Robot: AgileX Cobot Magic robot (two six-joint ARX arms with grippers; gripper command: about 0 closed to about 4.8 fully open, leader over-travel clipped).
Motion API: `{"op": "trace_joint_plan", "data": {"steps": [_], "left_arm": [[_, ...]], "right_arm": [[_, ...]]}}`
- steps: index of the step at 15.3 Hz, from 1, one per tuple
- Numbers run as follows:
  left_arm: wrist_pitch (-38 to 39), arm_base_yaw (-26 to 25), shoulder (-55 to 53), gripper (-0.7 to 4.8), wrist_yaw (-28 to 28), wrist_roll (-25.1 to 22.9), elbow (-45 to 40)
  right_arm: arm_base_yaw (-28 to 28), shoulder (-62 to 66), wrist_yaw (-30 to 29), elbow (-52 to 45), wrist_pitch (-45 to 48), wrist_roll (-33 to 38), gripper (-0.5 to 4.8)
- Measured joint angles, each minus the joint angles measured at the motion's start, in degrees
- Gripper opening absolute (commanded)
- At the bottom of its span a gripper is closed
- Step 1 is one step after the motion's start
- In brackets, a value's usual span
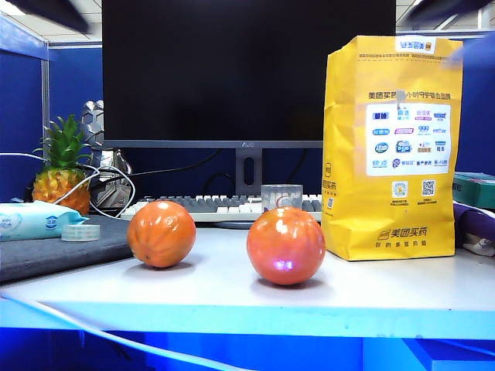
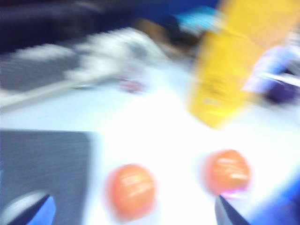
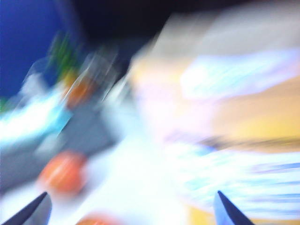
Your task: Pick up the orange and throw it into the yellow paper bag.
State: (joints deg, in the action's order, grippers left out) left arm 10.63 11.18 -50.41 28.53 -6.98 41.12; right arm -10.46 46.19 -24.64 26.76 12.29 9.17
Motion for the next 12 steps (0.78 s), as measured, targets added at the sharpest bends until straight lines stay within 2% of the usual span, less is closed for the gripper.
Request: {"op": "trace_joint_plan", "data": {"steps": [2,5,6,9,10,12], "left_arm": [[2.2,1.4,-3.4,4.79,4.1,-1.2,1.7],[3.3,8.5,-4.1,4.79,4.1,-4.1,1.7],[3.4,10.9,-4.2,4.79,1.4,-4.2,1.7],[4.0,21.0,-5.6,4.79,-14.4,-5.3,1.7],[3.9,23.7,-6.2,4.79,-18.1,-5.3,1.7],[3.8,26.9,-7.5,4.79,-22.0,-5.3,1.7]], "right_arm": [[-1.5,10.5,-5.6,4.3,-5.4,0.0,4.79],[-6.9,24.0,-9.7,7.8,-7.0,0.0,4.79],[-8.0,26.3,-9.7,7.9,-7.3,0.0,4.79],[-13.0,34.2,-7.8,8.2,-5.2,-0.2,4.79],[-13.7,35.6,-6.4,8.2,-4.1,-0.3,4.79],[-14.1,37.3,-5.9,8.2,-1.5,-1.0,4.79]]}}
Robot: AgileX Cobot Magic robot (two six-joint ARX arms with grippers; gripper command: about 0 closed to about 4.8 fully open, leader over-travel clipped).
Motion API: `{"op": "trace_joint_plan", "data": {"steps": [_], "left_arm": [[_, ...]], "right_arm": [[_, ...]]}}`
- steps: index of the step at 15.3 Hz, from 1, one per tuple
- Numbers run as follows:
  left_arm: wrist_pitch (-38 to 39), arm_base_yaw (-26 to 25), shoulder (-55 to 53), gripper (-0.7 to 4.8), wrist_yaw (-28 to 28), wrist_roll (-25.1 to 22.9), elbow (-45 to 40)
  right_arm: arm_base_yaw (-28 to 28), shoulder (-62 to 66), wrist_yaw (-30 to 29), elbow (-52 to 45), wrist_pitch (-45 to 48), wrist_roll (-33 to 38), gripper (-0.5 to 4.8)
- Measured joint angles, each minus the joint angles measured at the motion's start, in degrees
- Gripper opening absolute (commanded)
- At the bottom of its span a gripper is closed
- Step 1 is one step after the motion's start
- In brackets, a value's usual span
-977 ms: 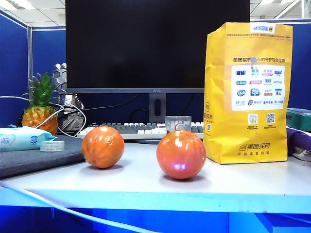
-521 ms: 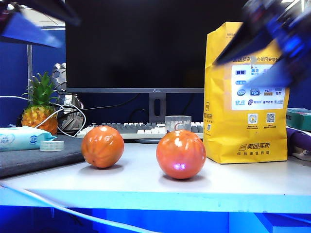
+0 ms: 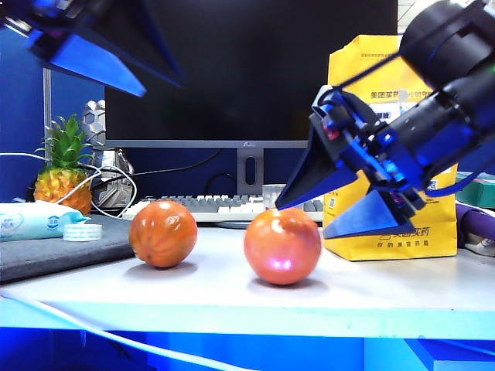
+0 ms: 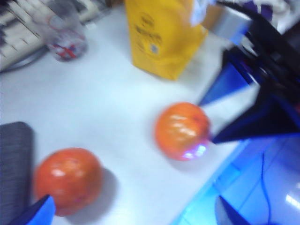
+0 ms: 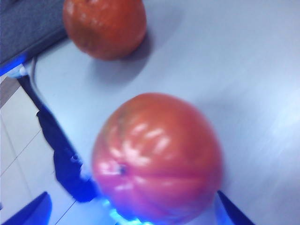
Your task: Pick up the orange and throw it into the yellow paper bag.
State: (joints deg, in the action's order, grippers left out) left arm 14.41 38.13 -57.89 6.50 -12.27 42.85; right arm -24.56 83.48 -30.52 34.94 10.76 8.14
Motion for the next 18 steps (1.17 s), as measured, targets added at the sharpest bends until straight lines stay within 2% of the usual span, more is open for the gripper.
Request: {"op": "trace_joint_plan", "data": {"steps": [1,5,11,12,13,14,15,16,18], "left_arm": [[-0.4,1.4,-0.5,4.79,-1.1,0.0,0.0],[-1.7,1.6,-1.8,4.79,-1.4,1.4,0.0],[-2.7,1.6,-2.8,4.79,-1.4,1.6,0.0],[-2.9,1.6,-2.8,4.79,-1.4,1.6,0.0],[-2.9,1.6,-2.8,4.79,-1.4,1.6,0.0],[-3.0,1.6,-2.8,4.79,-1.4,1.6,0.0],[-3.0,1.6,-2.8,4.79,-1.4,1.6,0.0],[-3.0,1.6,-2.8,4.79,-1.4,1.6,0.0],[-3.0,1.6,-2.8,4.79,-1.4,1.6,0.0]], "right_arm": [[0.0,1.4,0.8,0.0,3.2,-0.2,4.79],[-0.3,2.8,2.7,0.1,7.8,-0.8,4.79],[-0.7,7.2,3.6,0.2,9.2,-0.9,4.79],[-0.7,7.4,3.6,0.2,9.4,-0.9,4.51],[-0.7,7.4,3.6,0.2,9.4,-0.9,3.89],[-0.7,7.4,3.6,0.2,9.5,-0.9,3.82],[-0.7,7.4,3.7,0.2,9.7,-1.0,3.33],[-0.7,7.4,3.7,0.2,10.0,-1.0,2.37],[-0.7,7.4,3.8,0.2,11.2,-1.0,2.37]]}}
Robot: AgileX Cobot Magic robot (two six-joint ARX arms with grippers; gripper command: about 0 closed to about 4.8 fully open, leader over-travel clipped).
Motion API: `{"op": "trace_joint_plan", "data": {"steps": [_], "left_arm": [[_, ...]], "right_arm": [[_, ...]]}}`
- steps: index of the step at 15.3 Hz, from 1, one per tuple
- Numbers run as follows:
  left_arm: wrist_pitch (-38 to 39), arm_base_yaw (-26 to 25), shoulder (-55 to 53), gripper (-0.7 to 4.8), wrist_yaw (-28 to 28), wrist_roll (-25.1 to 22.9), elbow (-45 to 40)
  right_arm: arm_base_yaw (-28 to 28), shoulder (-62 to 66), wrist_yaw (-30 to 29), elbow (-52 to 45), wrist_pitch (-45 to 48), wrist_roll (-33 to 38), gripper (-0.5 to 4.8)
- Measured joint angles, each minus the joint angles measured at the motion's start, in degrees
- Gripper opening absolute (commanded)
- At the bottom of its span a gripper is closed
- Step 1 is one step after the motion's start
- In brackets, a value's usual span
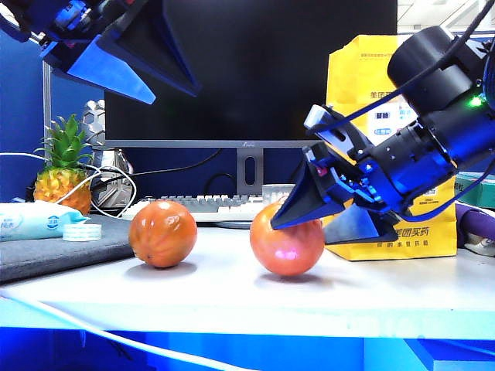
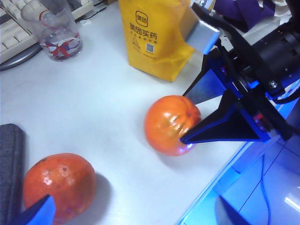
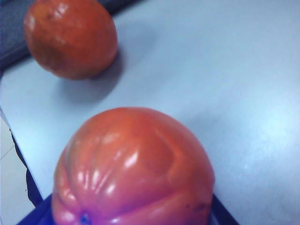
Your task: Pick up the orange and throw it into the yellow paper bag.
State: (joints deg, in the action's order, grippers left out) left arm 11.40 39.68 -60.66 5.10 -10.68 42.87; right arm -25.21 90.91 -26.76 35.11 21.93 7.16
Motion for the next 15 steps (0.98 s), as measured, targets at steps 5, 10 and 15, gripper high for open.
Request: {"op": "trace_joint_plan", "data": {"steps": [5,10,15], "left_arm": [[0.0,0.0,0.0,4.79,0.0,0.0,0.0],[-2.3,0.0,0.0,4.79,-0.8,-0.2,0.0],[-17.1,0.0,0.0,4.79,10.1,-0.5,0.0]], "right_arm": [[0.0,-3.1,-3.0,5.7,0.5,0.9,2.39],[0.0,-13.0,-2.3,27.3,-18.2,-4.7,2.43],[0.2,-15.4,6.4,41.2,-31.7,-17.6,2.72]]}}
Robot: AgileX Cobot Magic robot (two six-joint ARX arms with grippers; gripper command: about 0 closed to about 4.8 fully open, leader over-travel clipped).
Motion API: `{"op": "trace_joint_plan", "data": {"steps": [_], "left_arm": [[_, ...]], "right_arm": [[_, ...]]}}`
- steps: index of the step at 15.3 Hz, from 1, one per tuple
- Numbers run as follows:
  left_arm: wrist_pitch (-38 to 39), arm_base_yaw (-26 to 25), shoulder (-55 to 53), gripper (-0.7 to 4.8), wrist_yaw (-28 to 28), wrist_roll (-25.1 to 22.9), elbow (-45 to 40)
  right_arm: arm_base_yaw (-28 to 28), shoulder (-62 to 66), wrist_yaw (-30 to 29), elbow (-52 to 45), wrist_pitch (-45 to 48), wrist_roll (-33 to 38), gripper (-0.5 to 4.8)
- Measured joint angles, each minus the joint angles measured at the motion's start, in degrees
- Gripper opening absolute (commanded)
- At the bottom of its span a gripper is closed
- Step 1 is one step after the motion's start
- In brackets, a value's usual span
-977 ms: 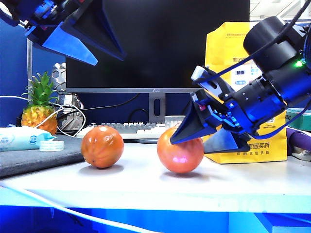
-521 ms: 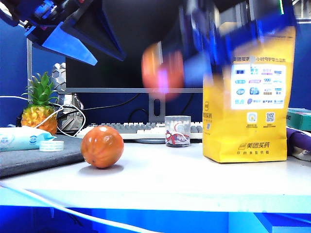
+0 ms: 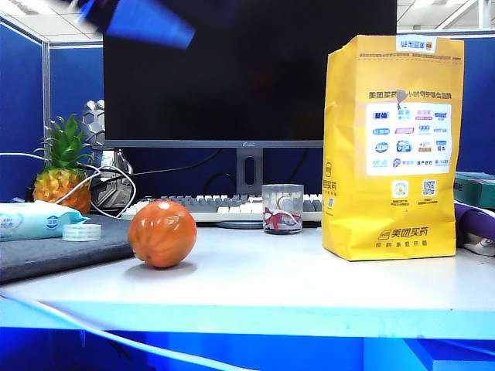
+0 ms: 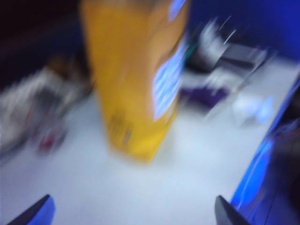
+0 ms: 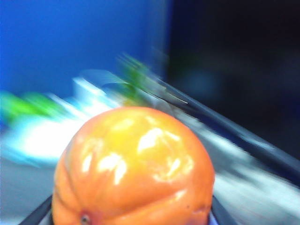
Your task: Pick up the orange and throw it into the yellow paper bag.
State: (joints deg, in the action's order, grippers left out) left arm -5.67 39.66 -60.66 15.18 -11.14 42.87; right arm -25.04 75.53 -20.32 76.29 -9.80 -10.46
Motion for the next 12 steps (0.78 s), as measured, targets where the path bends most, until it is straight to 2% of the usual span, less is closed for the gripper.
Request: {"op": "trace_joint_plan", "data": {"steps": [2,4,6,8,11,12], "left_arm": [[-5.0,0.0,0.0,4.79,6.1,0.0,0.0],[-10.2,0.0,0.0,4.79,11.3,0.0,0.0],[-12.9,0.0,0.0,4.79,13.2,0.0,0.0],[-12.0,0.0,0.0,4.79,12.5,0.0,0.0],[-12.3,0.0,0.0,4.79,8.3,-0.7,0.0],[-12.5,-0.1,0.0,4.79,8.1,-0.7,0.0]], "right_arm": [[1.0,-0.1,11.5,2.3,-7.9,-9.3,2.74],[3.5,0.1,17.2,2.1,-11.9,-13.1,2.75],[8.9,0.1,19.1,2.2,-12.1,-13.6,2.75],[12.6,-0.5,18.5,2.2,-13.3,-12.7,2.75],[12.1,-0.7,16.4,2.2,-18.0,-11.8,2.77],[12.1,-0.7,16.1,2.2,-19.6,-11.2,3.37]]}}
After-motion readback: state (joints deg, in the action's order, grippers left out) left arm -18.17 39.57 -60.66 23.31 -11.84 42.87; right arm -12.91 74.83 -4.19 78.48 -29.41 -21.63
